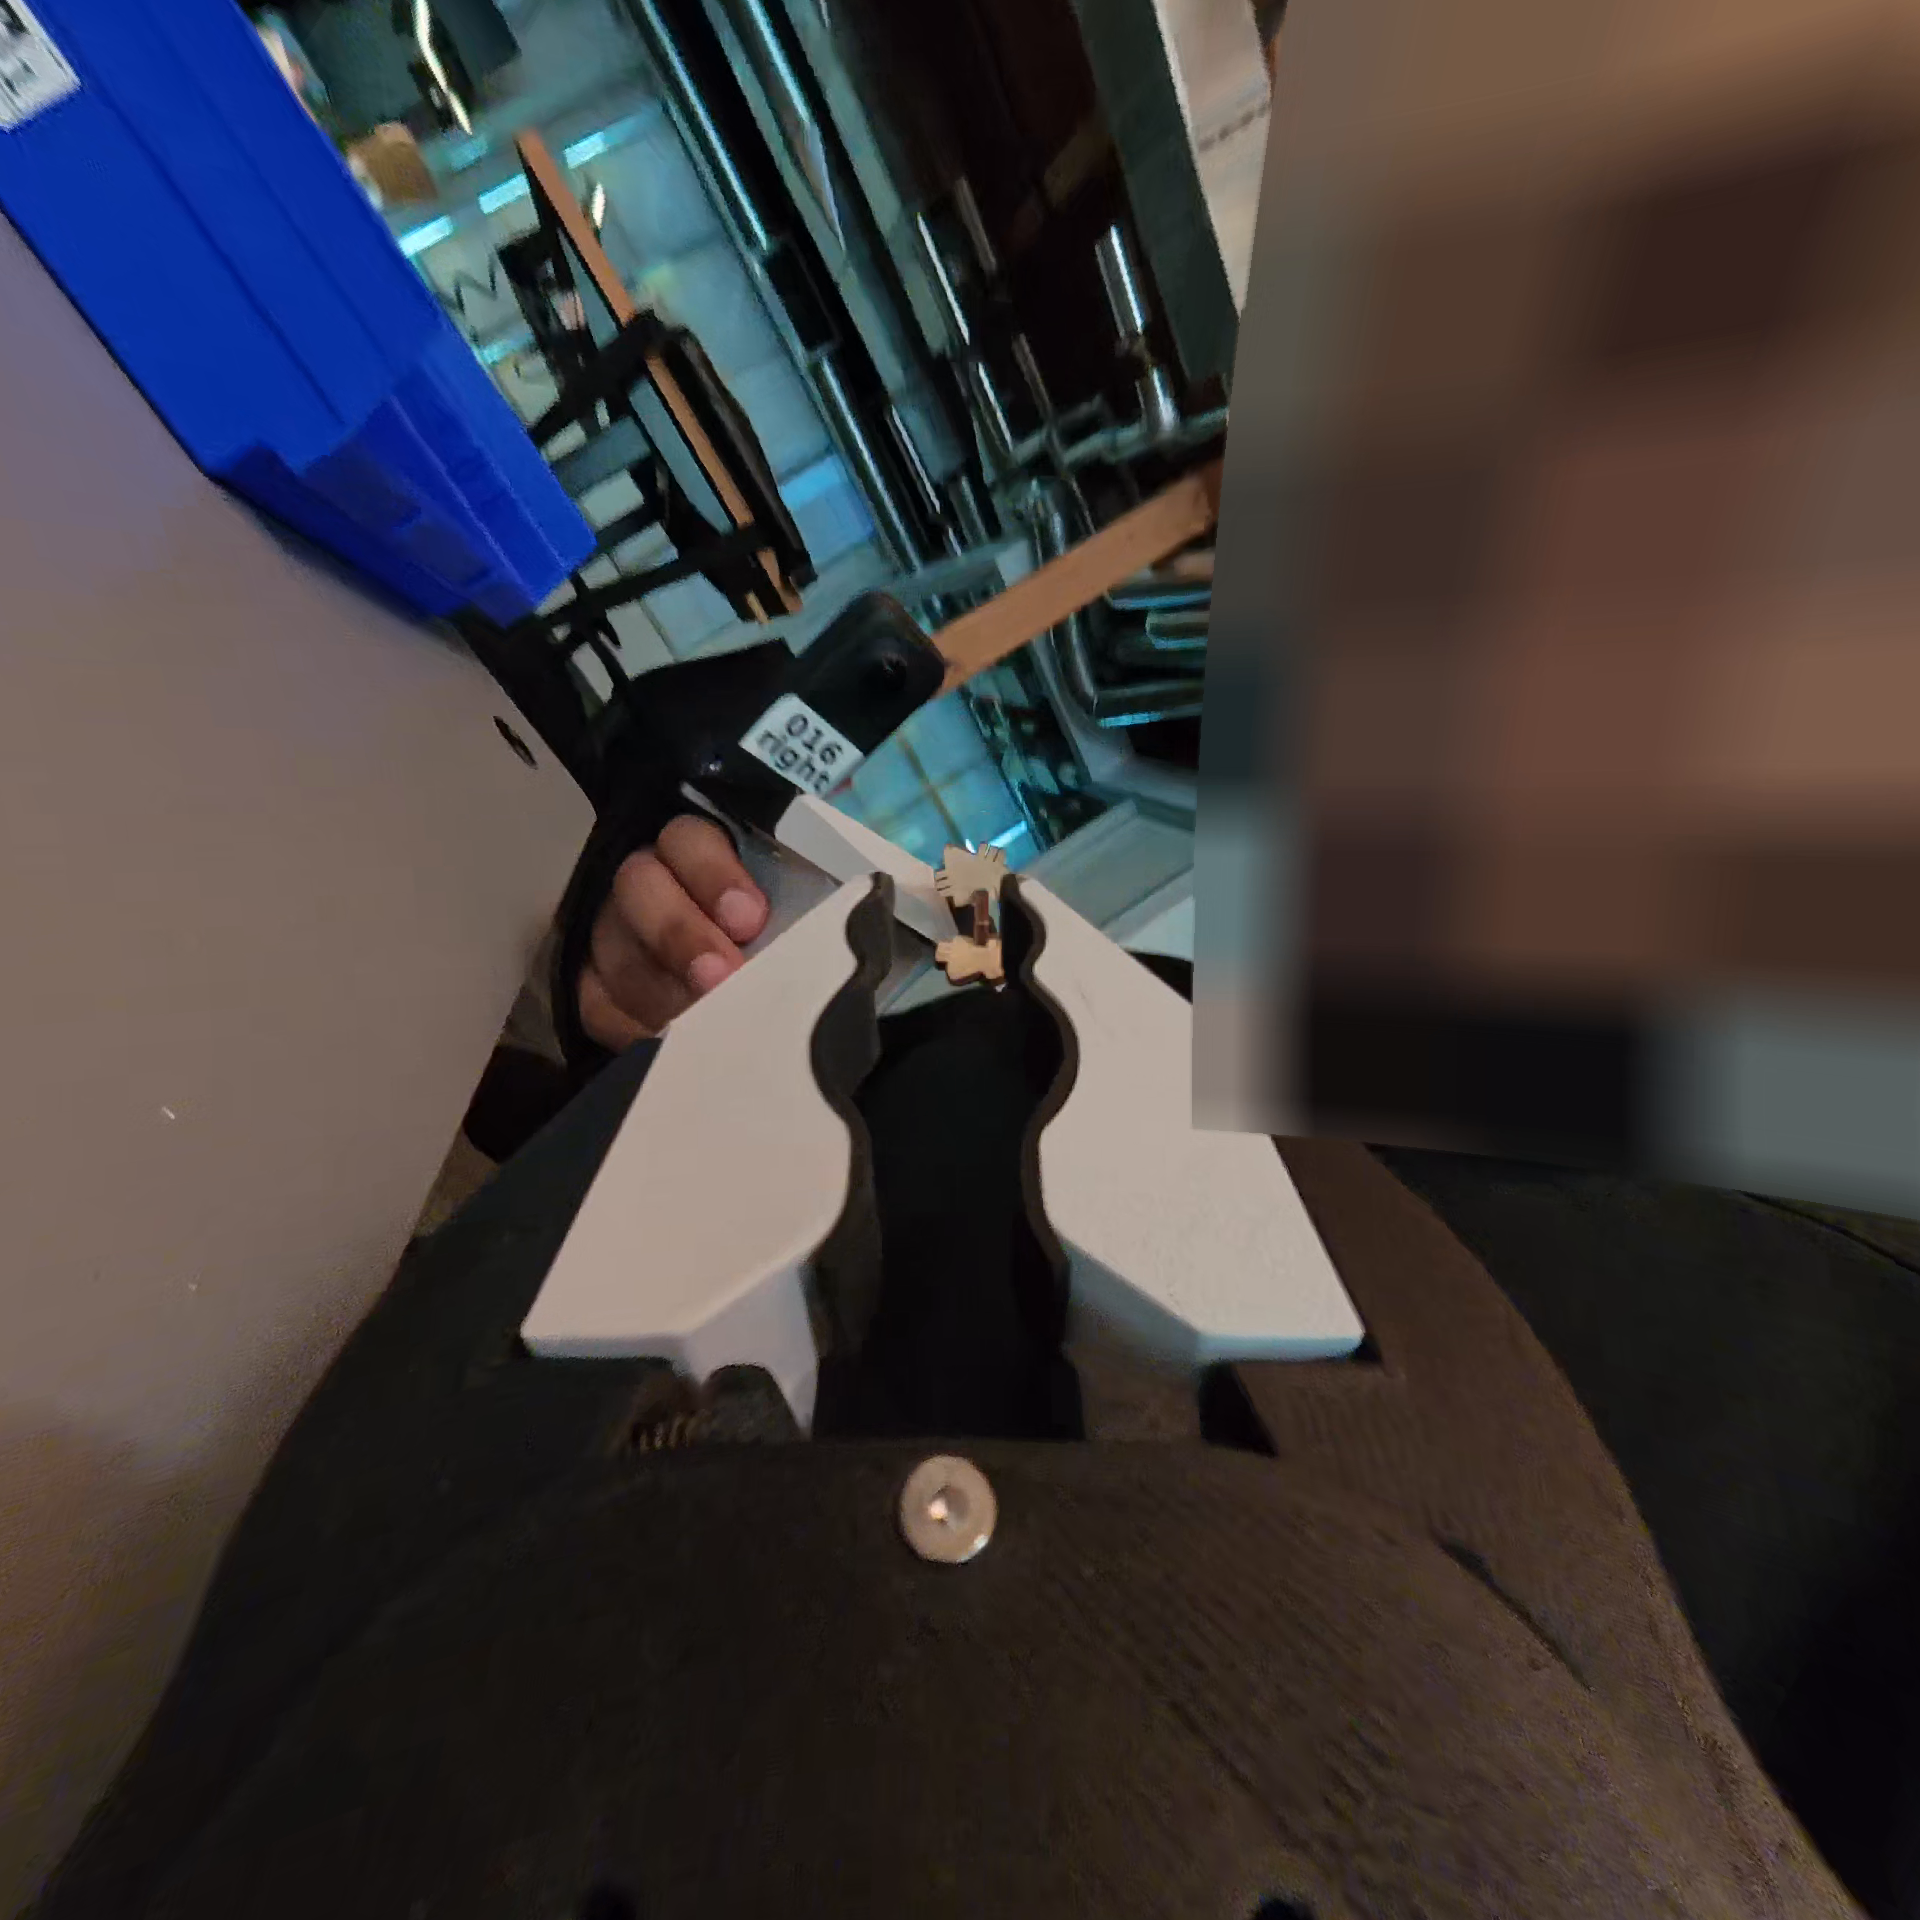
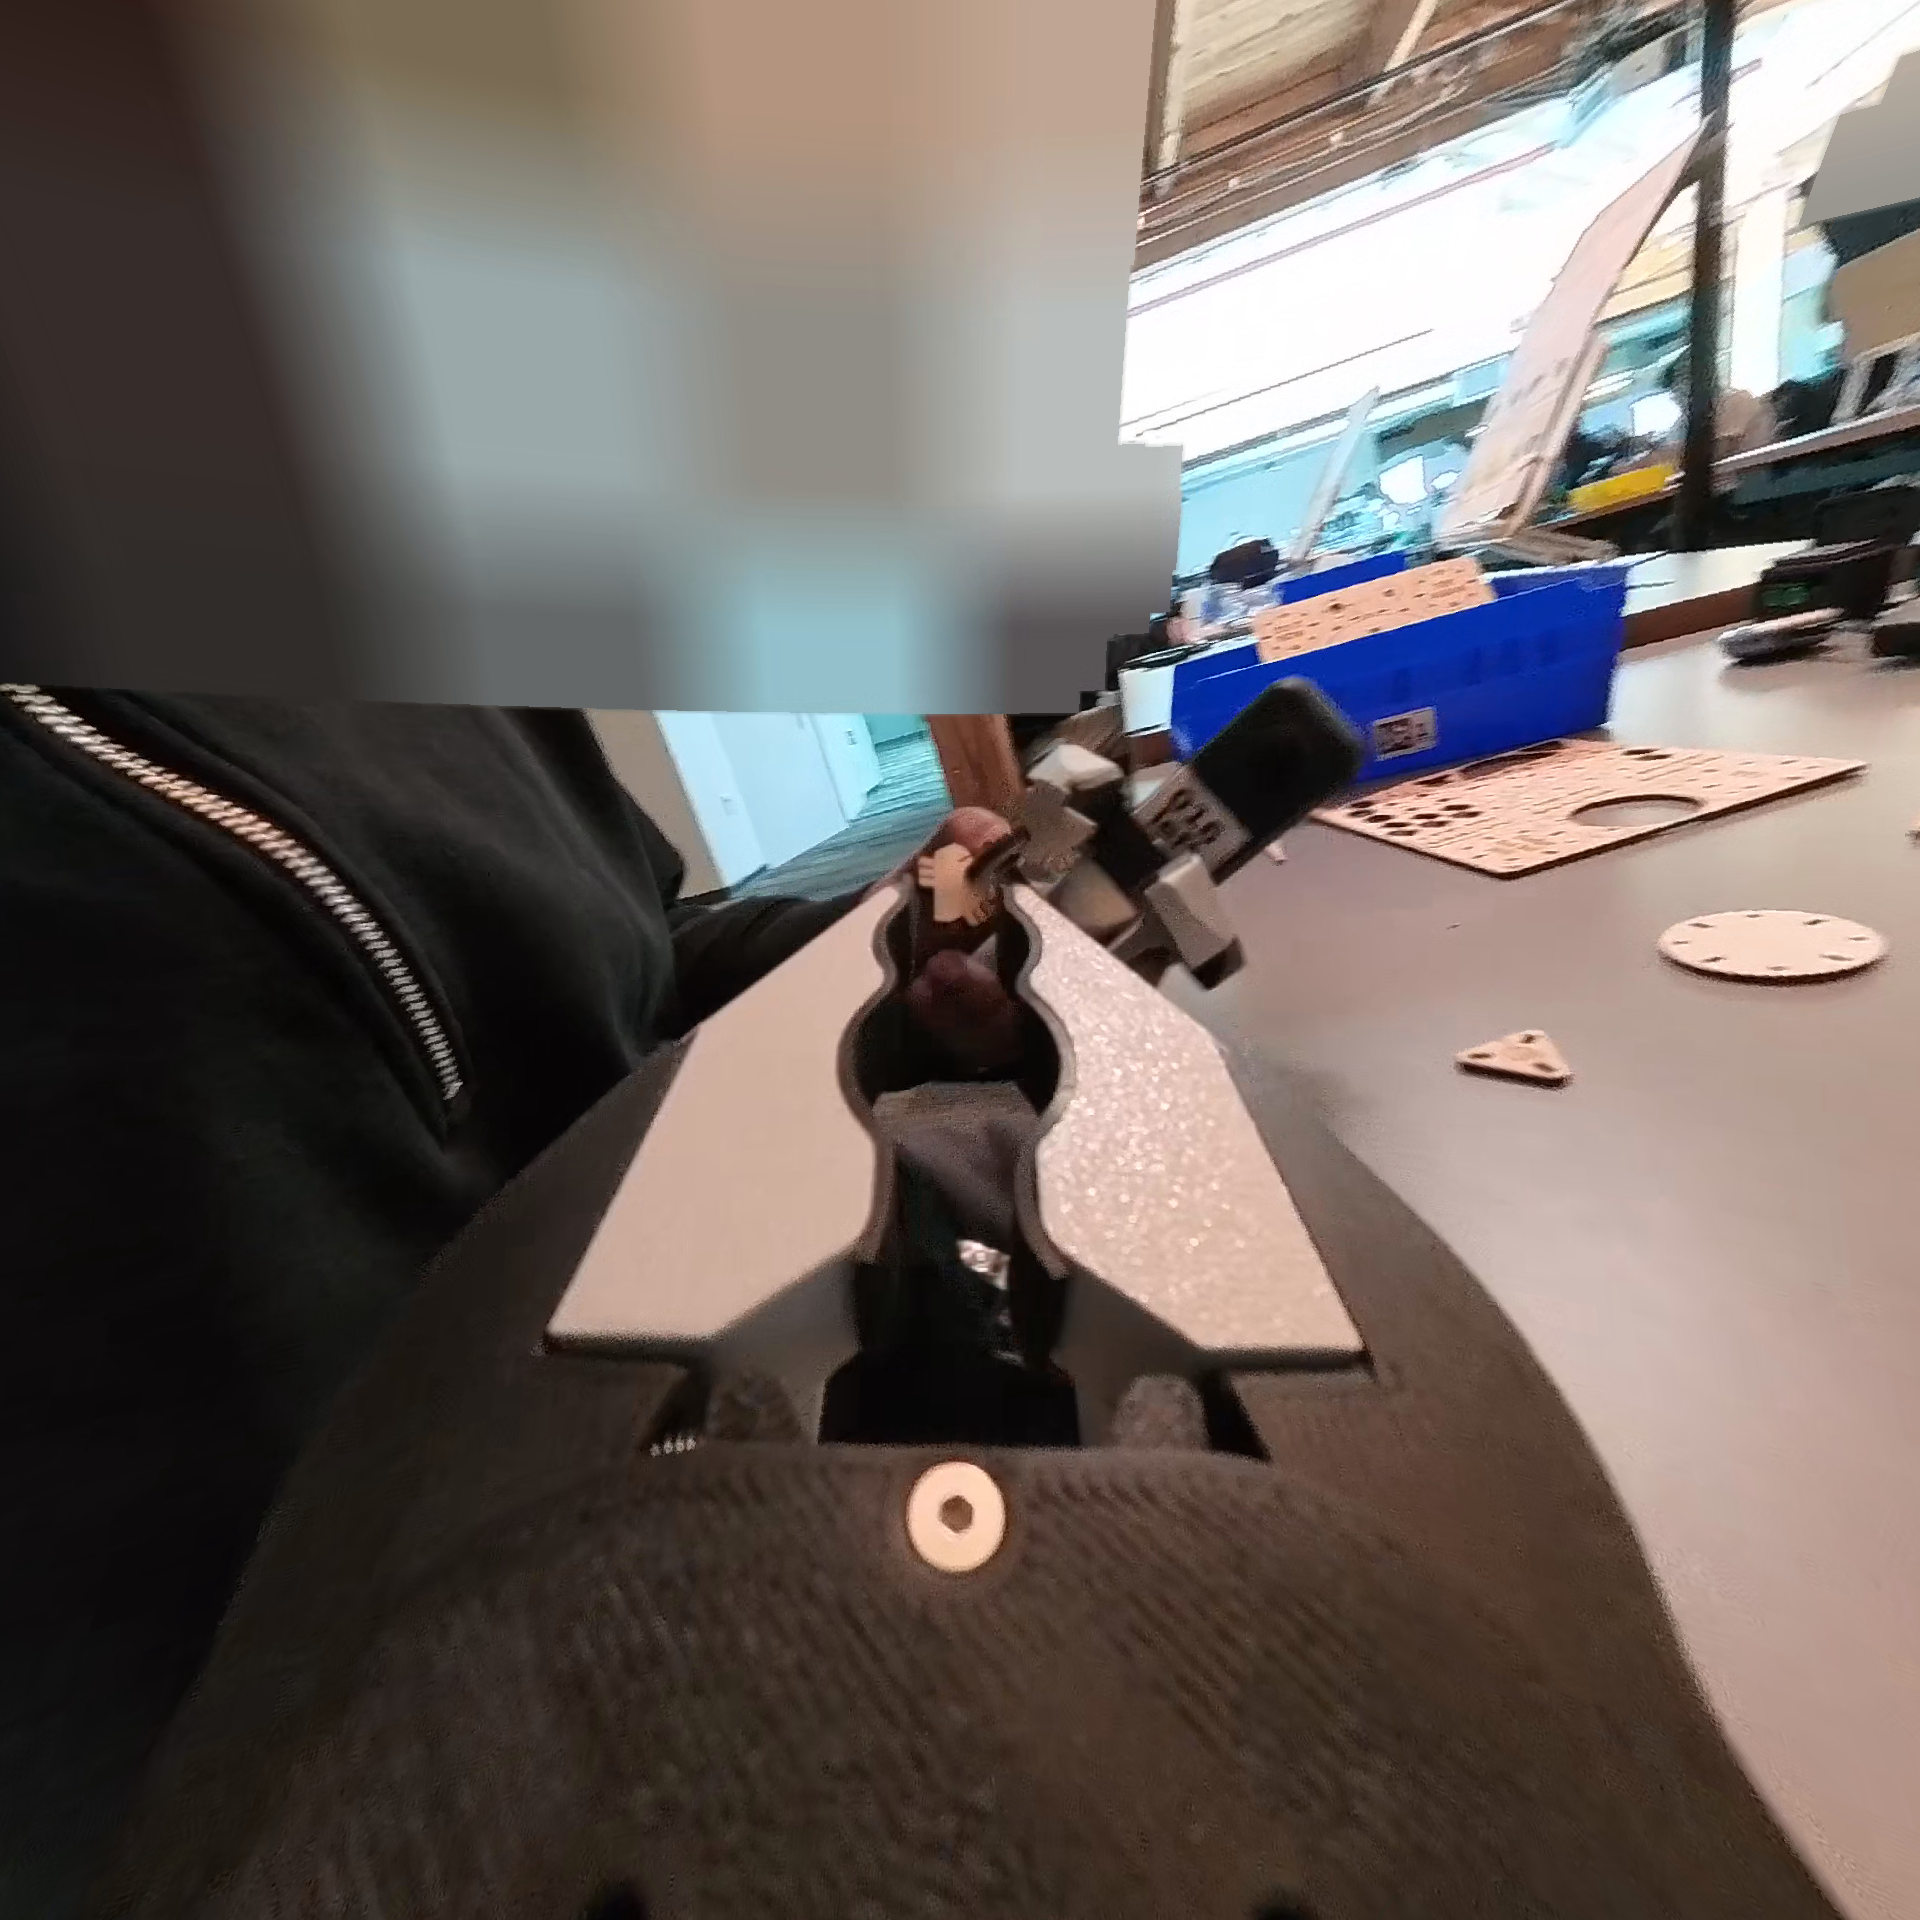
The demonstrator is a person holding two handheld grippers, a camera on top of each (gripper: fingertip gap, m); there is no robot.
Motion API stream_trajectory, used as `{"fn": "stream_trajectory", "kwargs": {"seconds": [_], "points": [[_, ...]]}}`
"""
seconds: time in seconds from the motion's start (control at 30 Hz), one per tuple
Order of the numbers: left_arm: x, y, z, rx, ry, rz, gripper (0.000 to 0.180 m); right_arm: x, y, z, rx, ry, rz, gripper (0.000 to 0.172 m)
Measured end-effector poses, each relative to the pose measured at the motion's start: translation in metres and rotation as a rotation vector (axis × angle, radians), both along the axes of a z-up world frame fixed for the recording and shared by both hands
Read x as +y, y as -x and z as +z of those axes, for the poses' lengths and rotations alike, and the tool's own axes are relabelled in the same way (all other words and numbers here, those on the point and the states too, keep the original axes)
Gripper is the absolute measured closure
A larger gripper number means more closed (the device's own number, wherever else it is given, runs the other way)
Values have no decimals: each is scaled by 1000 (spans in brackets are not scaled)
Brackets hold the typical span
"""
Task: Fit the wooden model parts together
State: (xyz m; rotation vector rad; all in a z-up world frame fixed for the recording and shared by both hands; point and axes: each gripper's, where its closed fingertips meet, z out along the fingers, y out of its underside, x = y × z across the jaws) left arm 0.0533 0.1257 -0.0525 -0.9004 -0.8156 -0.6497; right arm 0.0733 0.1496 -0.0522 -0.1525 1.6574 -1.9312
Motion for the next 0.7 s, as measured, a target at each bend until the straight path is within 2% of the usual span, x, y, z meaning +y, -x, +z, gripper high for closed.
{"fn": "stream_trajectory", "kwargs": {"seconds": [0.1,0.23,0.43,0.7], "points": [[0,-11,2,11,55,-87,170,-1,-8,-3,-32,-19,68,159],[7,-24,-5,1,161,-175,167,-4,-14,-12,9,-58,77,159],[14,-27,-14,-21,185,-217,169,-7,-19,-17,30,-76,89,159],[16,-30,-12,-14,156,-237,177,-5,-20,-15,20,-73,103,159]]}}
